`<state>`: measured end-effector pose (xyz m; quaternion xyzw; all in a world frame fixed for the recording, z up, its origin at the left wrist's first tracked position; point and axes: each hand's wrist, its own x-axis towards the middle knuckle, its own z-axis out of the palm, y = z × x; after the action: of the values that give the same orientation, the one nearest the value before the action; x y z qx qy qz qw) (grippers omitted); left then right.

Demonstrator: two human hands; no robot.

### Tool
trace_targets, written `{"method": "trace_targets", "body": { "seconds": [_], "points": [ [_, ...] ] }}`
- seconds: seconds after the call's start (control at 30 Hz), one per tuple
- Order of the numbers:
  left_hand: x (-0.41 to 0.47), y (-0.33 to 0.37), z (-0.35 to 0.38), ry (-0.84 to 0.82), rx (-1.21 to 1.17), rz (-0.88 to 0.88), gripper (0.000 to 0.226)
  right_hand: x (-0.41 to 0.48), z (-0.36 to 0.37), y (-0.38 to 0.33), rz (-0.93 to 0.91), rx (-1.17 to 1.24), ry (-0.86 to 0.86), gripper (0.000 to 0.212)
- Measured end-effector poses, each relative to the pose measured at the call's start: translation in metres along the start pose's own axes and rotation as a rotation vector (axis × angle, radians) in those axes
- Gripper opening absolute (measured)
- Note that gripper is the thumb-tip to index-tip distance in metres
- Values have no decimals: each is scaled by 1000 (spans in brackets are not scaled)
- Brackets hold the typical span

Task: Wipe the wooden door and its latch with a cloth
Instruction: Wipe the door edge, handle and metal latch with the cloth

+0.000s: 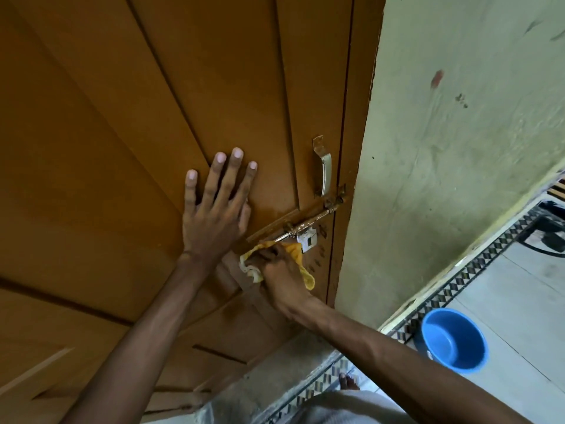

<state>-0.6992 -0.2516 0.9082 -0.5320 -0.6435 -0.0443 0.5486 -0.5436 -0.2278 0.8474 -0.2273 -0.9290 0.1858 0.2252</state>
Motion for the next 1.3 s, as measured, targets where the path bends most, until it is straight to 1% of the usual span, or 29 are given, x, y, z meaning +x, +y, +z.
{"method": "trace_targets", "body": {
  "seconds": [0.03, 0.07, 0.1, 0.17, 0.23, 0.3, 0.37, 0.43, 0.5, 0.57, 0.6, 0.63, 0.67, 0.73, 0.77, 0.8, 0.87, 0.9, 0.93, 0.97, 1.0, 1.03, 1.07, 1.13, 1.17, 1.2, 1.23, 1.27, 1.3],
  "points": [
    [-1, 0, 0, -2, 2, 0, 62, -1, -3, -1, -20, 0, 30, 44],
    [-1, 1, 0, -3, 0, 1, 62, -1, -5, 2, 1, -22, 88, 47],
    [-2, 1, 0, -4, -2, 2, 62, -1, -9, 6, 53, -71, 142, 45],
    [-1, 1, 0, -2, 3, 4, 61, 4, -11, 20, 195, -130, 149, 41],
    [0, 1, 1, 13, 9, 7, 60, 11, -5, 30, 273, -170, 93, 34],
    [-1, 2, 2, 18, 6, 6, 59, 14, 0, 29, 277, -179, 31, 32],
    [-1, 2, 3, 19, 15, 4, 59, 15, 2, 27, 236, -114, 28, 32],
    [-1, 1, 4, 22, 17, -1, 59, 14, -10, 26, 145, -3, -21, 33],
    [-1, 2, 3, 29, 15, 7, 59, 16, -26, 31, 129, 158, -68, 35],
    [1, 2, 3, 40, 12, 12, 59, 16, -31, 35, 157, 203, -16, 38],
    [0, 2, 3, 42, 6, 11, 59, 15, -27, 34, 208, 182, 37, 40],
    [0, 1, 3, 44, 6, 8, 59, 17, -23, 33, 236, 112, 114, 41],
    [0, 2, 3, 43, 7, 4, 60, 16, -20, 27, 254, 18, 150, 42],
    [0, 2, 3, 31, 5, 1, 60, 14, -12, 9, 233, -116, 116, 37],
    [-1, 2, 3, 23, 5, 5, 60, 6, 14, 15, 217, -121, 94, 38],
    [-1, 2, 4, 21, 11, 10, 61, 6, 25, 17, 182, -92, 16, 40],
    [-1, 1, 4, 26, 36, 12, 61, -9, 54, 33, -44, 111, -174, 50],
    [-1, 1, 5, 27, 39, 13, 61, -23, 55, 33, -207, 264, -220, 54],
    [-1, 1, 5, 27, 36, 15, 62, -28, 53, 39, -272, 403, -118, 52],
    [-2, 1, 5, 24, 35, 16, 62, -27, 42, 34, -66, 436, -103, 47],
    [-2, 1, 4, 21, 34, 15, 62, -21, 16, 33, 174, 530, -101, 40],
    [-3, 2, 4, 17, 35, 13, 62, -26, 12, 35, 410, 562, 103, 32],
    [-3, 2, 4, 16, 35, 12, 62, -31, 0, 40, 629, 593, 223, 29],
    [-3, 3, 4, 19, 34, 3, 61, -42, -7, 59, 873, 703, 347, 25],
    [-2, 3, 5, 21, 33, -8, 61, -39, -13, 68, 1039, 792, 375, 28],
    [-2, 4, 5, 22, 28, -19, 61, -32, -13, 77, 1170, 945, 399, 32],
    [-2, 5, 6, 21, 24, -25, 60, -23, -18, 83, 1248, 1129, 414, 29],
    [-2, 6, 6, 20, 20, -27, 60, -14, -22, 86, 1276, 1272, 414, 24],
    [-2, 6, 6, 19, 17, -27, 60, -4, -25, 88, 1250, 1358, 425, 24]
  ]
}}
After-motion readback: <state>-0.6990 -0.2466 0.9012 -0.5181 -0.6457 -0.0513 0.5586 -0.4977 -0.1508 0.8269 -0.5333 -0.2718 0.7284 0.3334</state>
